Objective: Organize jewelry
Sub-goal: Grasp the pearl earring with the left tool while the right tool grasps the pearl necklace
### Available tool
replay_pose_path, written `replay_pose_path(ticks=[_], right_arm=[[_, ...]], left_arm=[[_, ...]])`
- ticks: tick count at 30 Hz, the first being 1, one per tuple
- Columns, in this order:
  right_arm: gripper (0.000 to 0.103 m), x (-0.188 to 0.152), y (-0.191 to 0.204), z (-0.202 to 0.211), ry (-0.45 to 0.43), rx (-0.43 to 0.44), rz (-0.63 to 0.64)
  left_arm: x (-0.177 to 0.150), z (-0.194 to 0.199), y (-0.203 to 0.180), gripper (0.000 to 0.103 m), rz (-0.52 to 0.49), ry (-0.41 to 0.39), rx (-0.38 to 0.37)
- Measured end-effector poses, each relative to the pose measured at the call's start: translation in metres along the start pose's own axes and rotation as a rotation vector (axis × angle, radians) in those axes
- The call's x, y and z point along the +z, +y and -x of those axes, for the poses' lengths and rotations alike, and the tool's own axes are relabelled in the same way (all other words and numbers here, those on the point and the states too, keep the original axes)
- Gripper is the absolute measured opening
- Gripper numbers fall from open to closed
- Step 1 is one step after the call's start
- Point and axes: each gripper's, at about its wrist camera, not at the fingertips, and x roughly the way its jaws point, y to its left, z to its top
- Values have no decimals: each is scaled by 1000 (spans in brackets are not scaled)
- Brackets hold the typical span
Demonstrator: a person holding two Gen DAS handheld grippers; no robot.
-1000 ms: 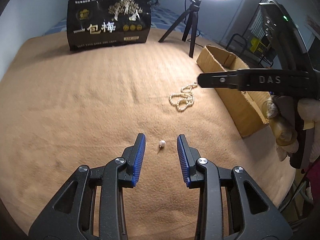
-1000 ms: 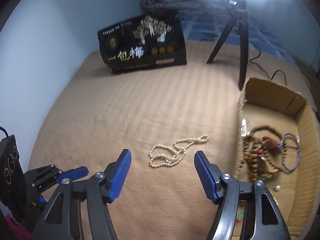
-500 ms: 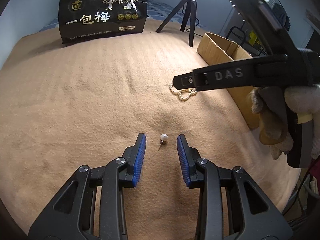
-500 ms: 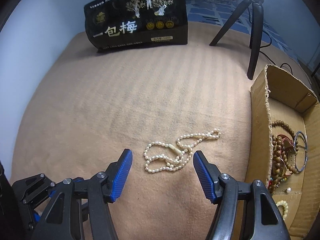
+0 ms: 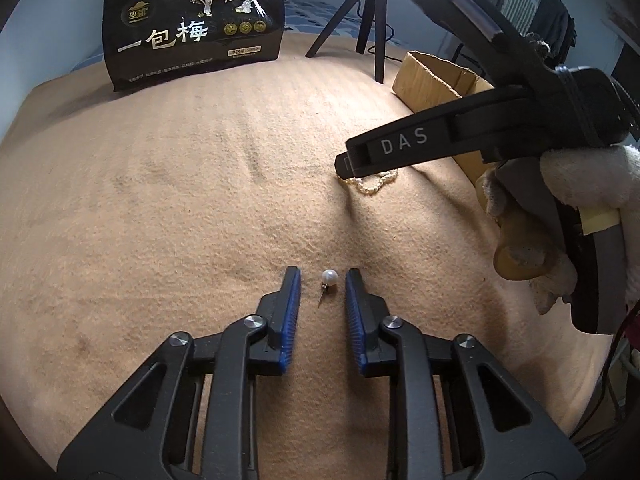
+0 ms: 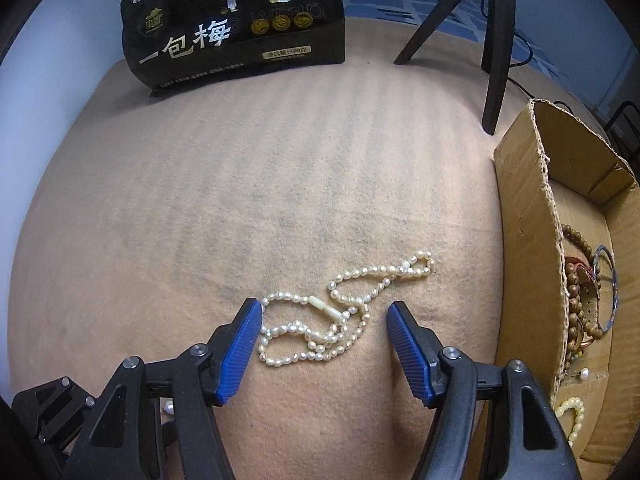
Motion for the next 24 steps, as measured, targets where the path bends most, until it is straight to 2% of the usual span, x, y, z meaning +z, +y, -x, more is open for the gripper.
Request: replay_pose_path(ticks=[4,7,10,12,14,17,24], right_arm=[[70,5,0,-6,8,7,-7],[66,8,0,-9,6,3,5],[51,9,-2,-8,-1,0,9],[31,9,-3,-6,-5,16,7],[18,8,-4,-5,-5,21,8],[5,6,-4,-3,-8,49,7],[4,-4,-9,14,-43,92,-23]], left_arm=[[2,-4,0,10,-2,2,3],[3,-5,1,7,4,-1,4],[2,-5,2,7,10,-4,4],[2,-4,2,7,12,-5,6],[2,-4,2,7,14,-5,7],[2,-3,3,7,24,-5,8],[0,6,5,7,46,-11,12]])
